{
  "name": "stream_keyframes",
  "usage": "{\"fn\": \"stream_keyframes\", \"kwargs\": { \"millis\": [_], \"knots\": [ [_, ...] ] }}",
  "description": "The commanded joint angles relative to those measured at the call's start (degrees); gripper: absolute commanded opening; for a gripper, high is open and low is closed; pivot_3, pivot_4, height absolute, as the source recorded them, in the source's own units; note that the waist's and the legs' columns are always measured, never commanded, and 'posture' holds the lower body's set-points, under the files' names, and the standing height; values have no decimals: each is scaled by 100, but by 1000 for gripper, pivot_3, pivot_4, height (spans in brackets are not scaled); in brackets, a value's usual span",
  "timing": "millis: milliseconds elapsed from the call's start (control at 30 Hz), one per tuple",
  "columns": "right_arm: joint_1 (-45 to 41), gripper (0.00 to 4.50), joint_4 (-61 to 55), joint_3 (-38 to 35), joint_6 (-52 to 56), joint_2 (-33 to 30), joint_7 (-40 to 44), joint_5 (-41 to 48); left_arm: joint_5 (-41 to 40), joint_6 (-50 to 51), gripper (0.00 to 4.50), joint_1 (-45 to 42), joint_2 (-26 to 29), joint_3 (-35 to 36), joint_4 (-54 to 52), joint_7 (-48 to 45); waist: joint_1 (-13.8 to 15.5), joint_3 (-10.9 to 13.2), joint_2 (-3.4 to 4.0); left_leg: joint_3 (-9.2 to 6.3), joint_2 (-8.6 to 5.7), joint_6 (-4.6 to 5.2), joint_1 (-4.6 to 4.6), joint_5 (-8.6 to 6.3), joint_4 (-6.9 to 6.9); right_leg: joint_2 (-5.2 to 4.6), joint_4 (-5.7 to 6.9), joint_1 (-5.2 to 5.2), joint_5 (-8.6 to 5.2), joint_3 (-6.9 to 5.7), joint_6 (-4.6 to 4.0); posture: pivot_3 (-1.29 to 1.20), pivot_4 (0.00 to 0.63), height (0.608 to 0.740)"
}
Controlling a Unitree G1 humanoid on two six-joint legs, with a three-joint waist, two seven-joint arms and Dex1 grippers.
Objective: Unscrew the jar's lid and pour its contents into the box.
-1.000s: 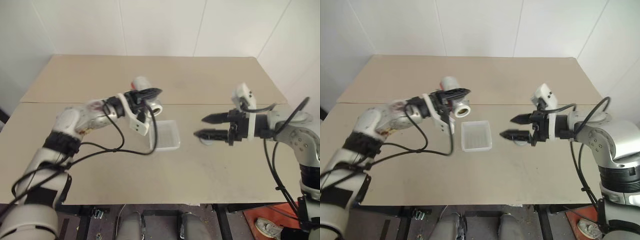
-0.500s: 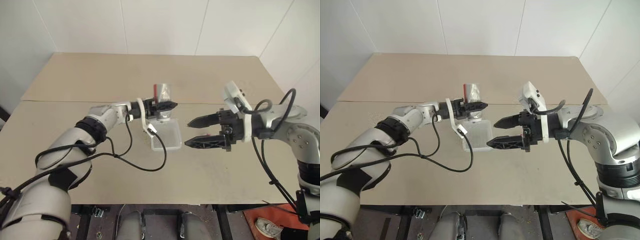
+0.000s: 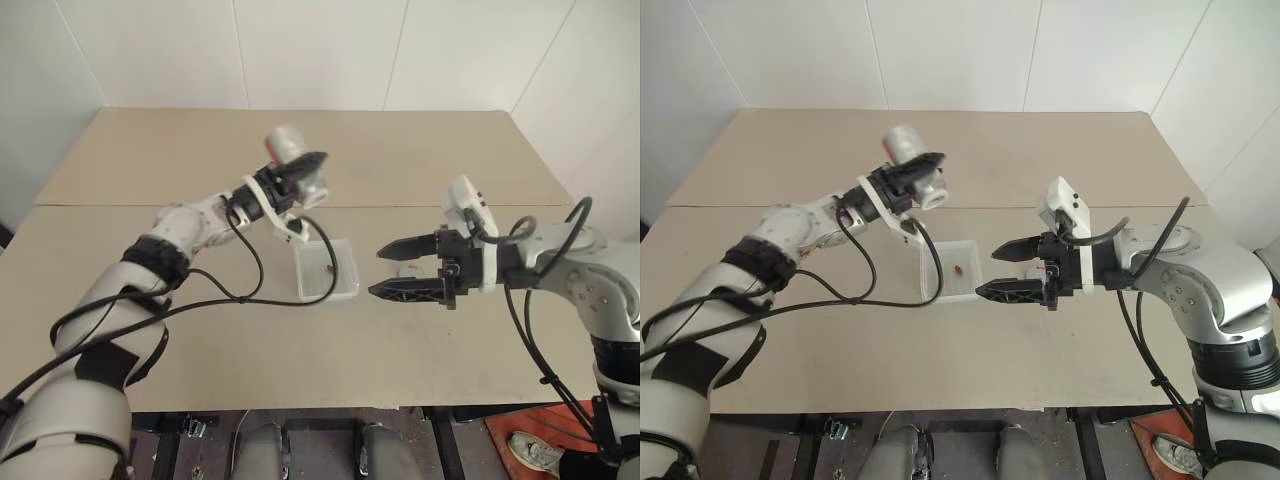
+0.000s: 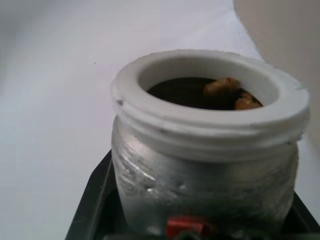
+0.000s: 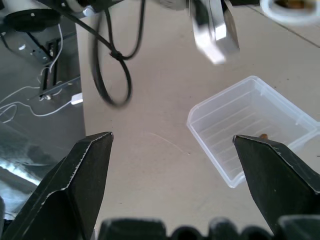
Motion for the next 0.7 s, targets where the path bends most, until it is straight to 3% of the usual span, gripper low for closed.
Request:
{"fn": "stream_keyframes", "kwargs": {
  "millis": [33,100,200,333,500,700],
  "knots": [
    [55,4478,-191,-38,-620,77,-199,-419,-3659,2474,1944,716,-587,1665,-1763,-3000,2,0,0,0,1,-13,-3,7,4,0,0,0,0,-1,0,0,150,740],
    [50,4478,-156,56,-799,135,-231,-597,-4794,3963,1944,977,-904,2360,-2622,-3632,7,1,-1,-6,4,-36,-19,21,34,1,5,0,-2,-9,3,0,150,740],
    [88,4478,-67,237,-1178,173,-186,-953,-5455,5558,1944,1292,-1027,2976,-3380,-3749,-20,1,0,-11,-3,-11,-15,6,46,5,-6,11,2,0,13,0,150,740],
    [190,4478,112,421,-1823,355,-304,-1497,-6379,6681,1944,1813,-1153,3616,-4099,-3990,-78,-1,2,-20,-5,8,12,-5,43,10,-10,33,2,7,15,0,150,740],
    [311,4478,229,459,-2156,478,-389,-1834,-6385,5799,1944,3113,-1233,3456,-4614,-4515,-73,-1,2,-17,-5,4,14,-2,42,11,-9,33,3,9,13,0,150,740],
    [381,4478,133,316,-2015,480,-395,-1766,-5921,4521,1944,3701,-1529,3297,-4264,-4359,25,-1,1,-15,-7,11,13,-7,44,8,-20,35,7,5,6,0,150,740]
  ]
}}
